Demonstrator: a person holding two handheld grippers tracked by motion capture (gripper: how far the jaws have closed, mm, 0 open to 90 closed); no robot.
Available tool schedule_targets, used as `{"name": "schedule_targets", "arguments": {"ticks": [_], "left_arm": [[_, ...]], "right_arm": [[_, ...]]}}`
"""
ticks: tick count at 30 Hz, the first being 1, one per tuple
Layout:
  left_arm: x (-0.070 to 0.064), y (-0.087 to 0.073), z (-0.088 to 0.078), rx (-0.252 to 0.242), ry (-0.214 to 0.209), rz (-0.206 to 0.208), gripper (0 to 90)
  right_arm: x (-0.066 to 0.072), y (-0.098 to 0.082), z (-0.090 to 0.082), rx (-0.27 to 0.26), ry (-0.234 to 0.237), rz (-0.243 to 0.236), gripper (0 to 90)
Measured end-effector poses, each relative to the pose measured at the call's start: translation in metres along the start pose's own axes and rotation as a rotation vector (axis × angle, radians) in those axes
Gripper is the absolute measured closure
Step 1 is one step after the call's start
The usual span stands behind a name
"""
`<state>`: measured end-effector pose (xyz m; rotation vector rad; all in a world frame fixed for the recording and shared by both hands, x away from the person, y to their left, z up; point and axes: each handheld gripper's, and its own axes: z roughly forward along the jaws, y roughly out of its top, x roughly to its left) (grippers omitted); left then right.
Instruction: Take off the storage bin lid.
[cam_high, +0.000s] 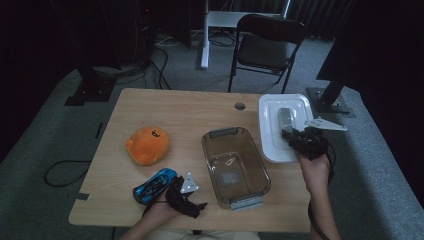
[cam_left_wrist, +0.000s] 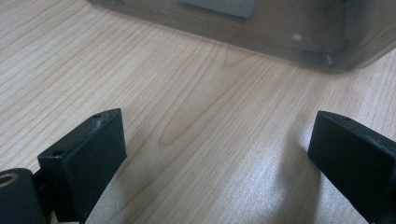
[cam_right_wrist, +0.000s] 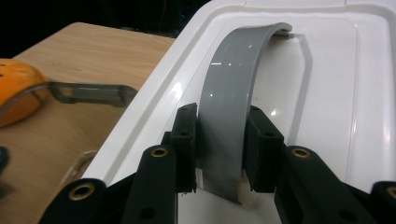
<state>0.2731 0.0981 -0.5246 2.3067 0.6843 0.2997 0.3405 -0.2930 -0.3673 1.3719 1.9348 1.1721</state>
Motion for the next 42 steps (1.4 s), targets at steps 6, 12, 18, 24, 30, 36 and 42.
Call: {"name": "schedule_targets", "arguments": {"ticks": [6,12,18,24,30,36,42], "left_arm": [[0.000,0.000,0.000,0.001,-0.001,-0.001,4.8],[0.000,0.000,0.000,0.000,0.000,0.000,4.8],[0.000,0.000,0.000,0.001,-0.001,-0.001,4.8],[0.000,0.000,0.000,0.001,-0.001,-0.001,4.8],[0.000,0.000,0.000,0.001,-0.001,-0.001,4.8],[0.000,0.000,0.000,0.001,-0.001,-0.001,4.8],[0.000,0.000,0.000,0.001,-0.001,-0.001,4.8]], "right_arm": [[-0.013,-0.012,0.014,0.016,-0.034,0.017,68.7],[-0.022,-0.030,0.034,0.027,-0.021,0.051,68.7],[-0.028,-0.045,0.051,0.041,-0.014,0.070,68.7],[-0.033,-0.057,0.065,0.061,-0.018,0.095,68.6],[-0.038,-0.069,0.079,0.086,-0.009,0.108,68.6],[-0.040,-0.079,0.090,0.104,-0.009,0.121,68.6],[-0.044,-0.088,0.099,0.125,-0.003,0.139,68.5]]}}
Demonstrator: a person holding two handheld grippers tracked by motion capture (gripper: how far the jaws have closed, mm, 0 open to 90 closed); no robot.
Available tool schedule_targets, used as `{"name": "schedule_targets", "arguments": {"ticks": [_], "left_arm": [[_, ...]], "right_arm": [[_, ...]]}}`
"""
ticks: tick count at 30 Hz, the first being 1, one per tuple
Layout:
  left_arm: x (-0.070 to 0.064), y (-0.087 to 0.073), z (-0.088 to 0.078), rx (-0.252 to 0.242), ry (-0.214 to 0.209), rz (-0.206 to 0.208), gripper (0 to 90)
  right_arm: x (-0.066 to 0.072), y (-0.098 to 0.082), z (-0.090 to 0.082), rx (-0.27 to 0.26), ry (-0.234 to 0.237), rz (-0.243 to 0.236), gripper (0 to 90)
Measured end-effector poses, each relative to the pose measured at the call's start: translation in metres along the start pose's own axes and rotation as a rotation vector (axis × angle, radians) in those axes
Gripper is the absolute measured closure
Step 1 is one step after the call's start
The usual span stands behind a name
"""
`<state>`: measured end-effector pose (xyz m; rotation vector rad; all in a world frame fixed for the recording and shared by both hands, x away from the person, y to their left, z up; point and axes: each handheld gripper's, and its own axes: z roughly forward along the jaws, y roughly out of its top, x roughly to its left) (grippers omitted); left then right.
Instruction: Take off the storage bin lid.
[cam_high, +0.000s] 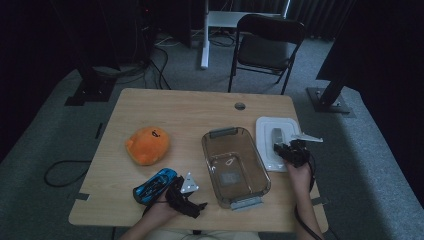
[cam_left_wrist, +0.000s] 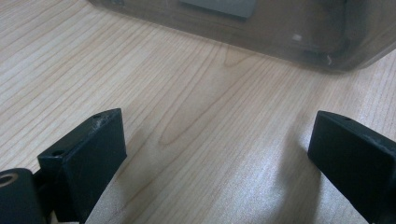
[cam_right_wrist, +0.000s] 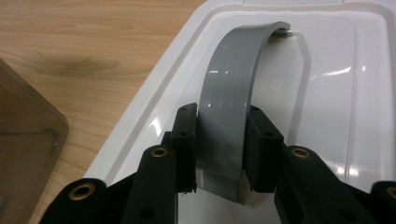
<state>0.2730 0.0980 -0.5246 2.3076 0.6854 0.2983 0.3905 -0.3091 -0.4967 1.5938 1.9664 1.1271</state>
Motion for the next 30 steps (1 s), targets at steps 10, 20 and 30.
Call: {"name": "schedule_targets", "arguments": {"ticks": [10,20,30], "left_arm": [[0.000,0.000,0.000,0.000,0.000,0.000,4.8],[0.000,0.000,0.000,0.000,0.001,0.000,4.8],[-0.001,0.000,0.000,0.001,0.008,-0.007,4.7]], "right_arm": [[-0.006,-0.009,0.015,0.027,0.023,0.029,67.5],[-0.003,-0.004,0.008,0.027,0.000,0.016,42.1],[0.001,-0.003,-0.016,0.005,0.037,-0.008,12.1]]}}
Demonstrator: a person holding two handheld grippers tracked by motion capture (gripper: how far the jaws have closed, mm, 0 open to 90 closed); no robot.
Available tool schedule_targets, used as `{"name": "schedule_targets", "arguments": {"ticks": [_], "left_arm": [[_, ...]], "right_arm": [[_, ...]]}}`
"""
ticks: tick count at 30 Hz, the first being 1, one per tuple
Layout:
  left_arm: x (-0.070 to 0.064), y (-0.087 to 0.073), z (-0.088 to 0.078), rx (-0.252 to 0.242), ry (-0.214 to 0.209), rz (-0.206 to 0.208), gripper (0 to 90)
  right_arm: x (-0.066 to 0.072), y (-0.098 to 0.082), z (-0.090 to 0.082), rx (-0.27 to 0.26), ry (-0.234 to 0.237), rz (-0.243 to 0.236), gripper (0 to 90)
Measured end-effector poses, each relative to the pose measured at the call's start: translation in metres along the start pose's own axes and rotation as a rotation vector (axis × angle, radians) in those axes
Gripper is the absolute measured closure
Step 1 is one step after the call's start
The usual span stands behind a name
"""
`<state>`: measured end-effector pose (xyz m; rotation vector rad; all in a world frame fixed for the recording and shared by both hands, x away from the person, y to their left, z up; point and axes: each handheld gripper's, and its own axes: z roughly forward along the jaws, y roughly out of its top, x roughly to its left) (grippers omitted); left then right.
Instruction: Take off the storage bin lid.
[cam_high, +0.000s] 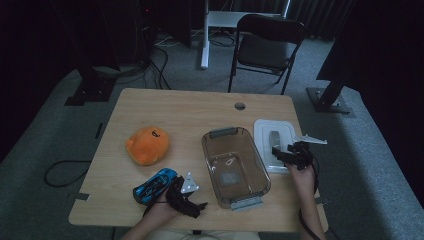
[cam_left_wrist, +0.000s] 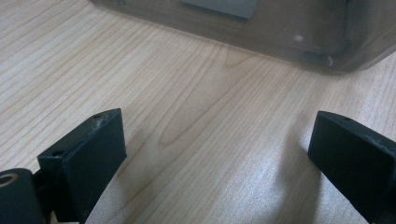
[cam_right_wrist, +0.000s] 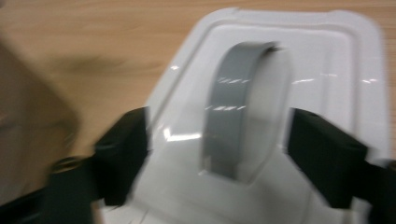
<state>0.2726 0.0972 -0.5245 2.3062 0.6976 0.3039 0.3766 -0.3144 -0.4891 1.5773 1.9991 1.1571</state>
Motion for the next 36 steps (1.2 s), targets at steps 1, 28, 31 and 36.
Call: {"name": "schedule_targets", "arguments": {"ticks": [1,28,31,36], "left_arm": [[0.000,0.000,0.000,0.000,0.000,-0.001,4.7],[0.014,0.046,-0.009,-0.013,0.130,-0.063,4.9],[0.025,0.054,-0.012,-0.020,0.158,-0.065,4.9],[0.040,0.063,-0.010,-0.012,0.176,-0.093,4.9]], "right_arm": [[0.003,-0.001,-0.002,0.000,-0.009,-0.018,14.3],[0.048,-0.048,-0.028,-0.004,0.055,-0.162,13.6],[0.050,-0.052,-0.027,0.017,0.065,-0.167,13.7],[0.053,-0.056,-0.030,0.033,0.085,-0.167,13.7]]}}
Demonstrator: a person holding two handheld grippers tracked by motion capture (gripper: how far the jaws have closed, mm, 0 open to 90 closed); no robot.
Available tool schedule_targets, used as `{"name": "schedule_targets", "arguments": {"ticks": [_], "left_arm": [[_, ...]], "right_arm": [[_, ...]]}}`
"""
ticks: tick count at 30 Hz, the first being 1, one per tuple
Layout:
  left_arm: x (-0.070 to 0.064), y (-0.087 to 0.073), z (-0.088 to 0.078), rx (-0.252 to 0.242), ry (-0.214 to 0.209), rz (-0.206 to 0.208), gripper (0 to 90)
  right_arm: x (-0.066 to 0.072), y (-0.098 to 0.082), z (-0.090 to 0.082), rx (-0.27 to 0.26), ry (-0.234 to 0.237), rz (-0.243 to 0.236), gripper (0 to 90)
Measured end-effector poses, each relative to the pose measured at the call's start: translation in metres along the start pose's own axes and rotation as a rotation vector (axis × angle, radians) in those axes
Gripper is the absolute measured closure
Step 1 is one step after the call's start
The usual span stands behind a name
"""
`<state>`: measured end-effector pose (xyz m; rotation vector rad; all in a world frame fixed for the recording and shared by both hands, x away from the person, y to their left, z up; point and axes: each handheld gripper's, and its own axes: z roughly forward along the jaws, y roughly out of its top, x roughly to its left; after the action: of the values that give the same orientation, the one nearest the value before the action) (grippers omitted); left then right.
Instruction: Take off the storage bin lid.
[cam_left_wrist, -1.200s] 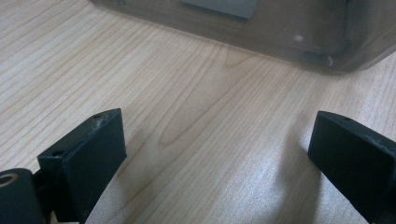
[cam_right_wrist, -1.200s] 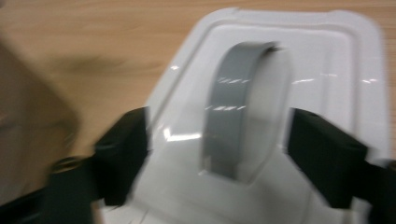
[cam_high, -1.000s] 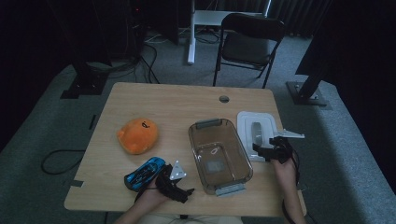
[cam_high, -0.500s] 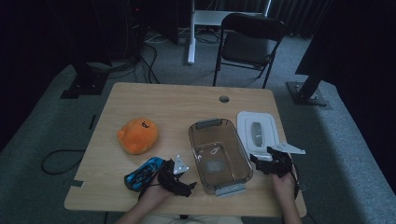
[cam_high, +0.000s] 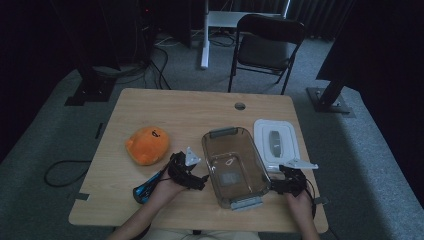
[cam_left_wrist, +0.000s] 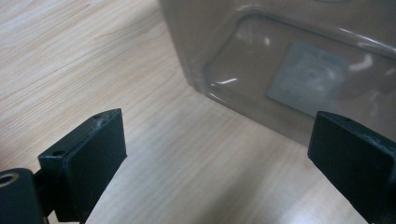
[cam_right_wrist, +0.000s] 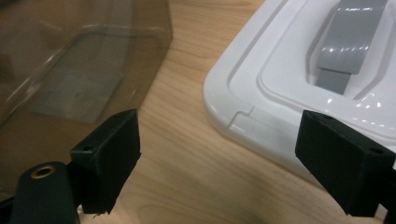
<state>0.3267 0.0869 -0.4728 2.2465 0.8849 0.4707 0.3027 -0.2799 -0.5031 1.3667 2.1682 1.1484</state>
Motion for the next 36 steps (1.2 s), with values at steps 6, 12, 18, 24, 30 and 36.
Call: {"name": "schedule_targets", "arguments": {"ticks": [6,12,18,24,30,36], "left_arm": [[0.009,0.010,0.008,0.016,0.015,0.001,4.9],[0.018,0.014,0.013,0.036,0.040,-0.002,4.9],[0.031,0.016,0.016,0.041,0.057,-0.008,5.7],[0.046,0.021,0.020,0.056,0.061,-0.009,5.9],[0.064,0.027,0.026,0.070,0.040,-0.010,5.8],[0.075,0.031,0.027,0.069,0.058,-0.023,5.9]], "right_arm": [[0.007,-0.003,0.002,0.016,0.059,-0.012,13.6],[0.015,0.000,0.005,0.026,0.093,-0.024,14.3],[0.025,0.001,0.010,0.036,0.135,-0.039,14.3],[0.037,0.004,0.018,0.026,0.161,-0.051,14.3],[0.045,0.006,0.024,0.017,0.167,-0.061,14.3],[0.053,0.009,0.030,0.026,0.185,-0.075,14.3]]}}
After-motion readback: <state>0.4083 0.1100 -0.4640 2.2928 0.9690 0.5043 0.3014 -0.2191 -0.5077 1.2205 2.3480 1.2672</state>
